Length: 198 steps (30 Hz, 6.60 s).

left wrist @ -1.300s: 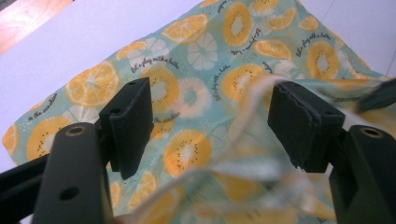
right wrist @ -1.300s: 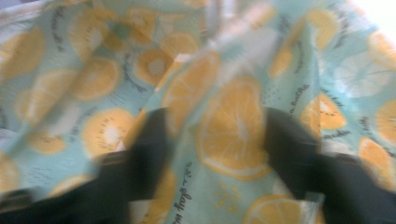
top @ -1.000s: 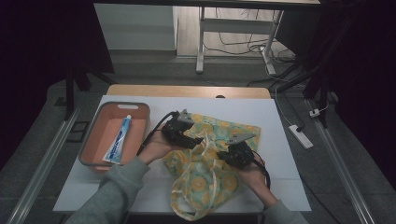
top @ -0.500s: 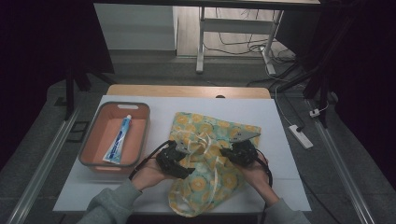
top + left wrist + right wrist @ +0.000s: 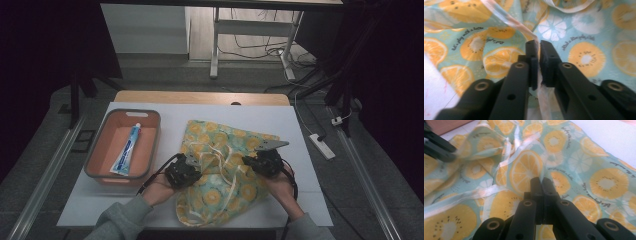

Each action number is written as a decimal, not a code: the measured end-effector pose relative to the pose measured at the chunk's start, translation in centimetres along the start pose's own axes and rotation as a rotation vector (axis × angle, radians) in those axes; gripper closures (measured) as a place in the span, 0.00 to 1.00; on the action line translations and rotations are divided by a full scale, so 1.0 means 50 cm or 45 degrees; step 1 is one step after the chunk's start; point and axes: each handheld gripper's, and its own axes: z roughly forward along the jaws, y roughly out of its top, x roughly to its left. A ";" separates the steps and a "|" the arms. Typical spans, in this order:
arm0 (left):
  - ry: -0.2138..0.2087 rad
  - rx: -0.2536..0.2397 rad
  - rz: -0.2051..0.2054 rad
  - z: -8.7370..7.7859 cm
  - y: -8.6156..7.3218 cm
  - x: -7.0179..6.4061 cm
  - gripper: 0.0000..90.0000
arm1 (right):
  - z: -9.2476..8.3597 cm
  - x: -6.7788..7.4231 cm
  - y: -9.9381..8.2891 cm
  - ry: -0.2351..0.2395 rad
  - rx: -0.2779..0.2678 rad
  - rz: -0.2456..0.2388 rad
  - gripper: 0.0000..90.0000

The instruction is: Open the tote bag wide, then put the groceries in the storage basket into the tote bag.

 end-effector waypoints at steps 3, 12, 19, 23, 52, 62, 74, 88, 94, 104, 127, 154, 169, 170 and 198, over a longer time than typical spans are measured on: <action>-0.002 -0.047 -0.025 -0.030 -0.010 0.008 0.97 | -0.012 -0.011 -0.001 -0.026 -0.014 0.014 1.00; -0.014 -0.152 -0.090 -0.097 -0.043 0.036 0.98 | -0.047 -0.066 -0.014 -0.123 -0.045 0.081 1.00; -0.007 -0.167 -0.136 -0.114 -0.072 0.052 0.98 | -0.053 -0.104 -0.022 -0.200 -0.042 0.104 1.00; -0.026 -0.172 -0.142 -0.115 -0.077 0.053 0.98 | -0.051 -0.121 -0.023 -0.199 -0.044 0.113 1.00; -0.008 -0.191 0.075 -0.063 0.038 0.016 0.48 | -0.084 0.131 0.041 0.349 0.000 -0.226 0.41; -0.036 -0.101 0.106 -0.005 0.060 0.015 0.49 | 0.006 0.208 -0.054 0.365 0.319 -0.373 0.48; -0.047 -0.111 0.073 -0.005 0.054 0.025 0.48 | -0.007 0.209 -0.091 0.428 0.397 -0.316 0.68; -0.031 -0.276 -0.049 -0.105 0.032 0.085 0.35 | -0.046 0.105 -0.021 0.316 -0.079 -0.130 0.50; 0.000 -0.273 -0.096 -0.129 0.015 0.118 0.35 | -0.041 0.065 -0.025 0.230 -0.104 -0.067 0.50; 0.100 -0.244 -0.183 -0.170 -0.018 0.170 0.34 | -0.061 0.053 -0.057 0.173 -0.141 -0.050 0.50; 0.444 0.077 -0.485 -0.143 -0.112 0.346 0.25 | -0.072 0.054 -0.087 0.169 -0.148 -0.049 0.49; 0.431 0.335 -0.696 -0.073 -0.164 0.407 0.59 | -0.070 0.057 -0.095 0.160 -0.138 -0.053 0.49; 0.459 0.259 -0.678 -0.111 -0.173 0.412 0.83 | -0.068 0.058 -0.097 0.152 -0.136 -0.054 0.49; 0.456 0.228 -0.671 -0.121 -0.170 0.410 0.83 | -0.068 0.058 -0.097 0.155 -0.137 -0.054 0.49; 0.053 -0.384 -0.163 -0.285 0.011 0.178 0.83 | -0.082 0.044 -0.093 0.080 -0.166 -0.030 0.48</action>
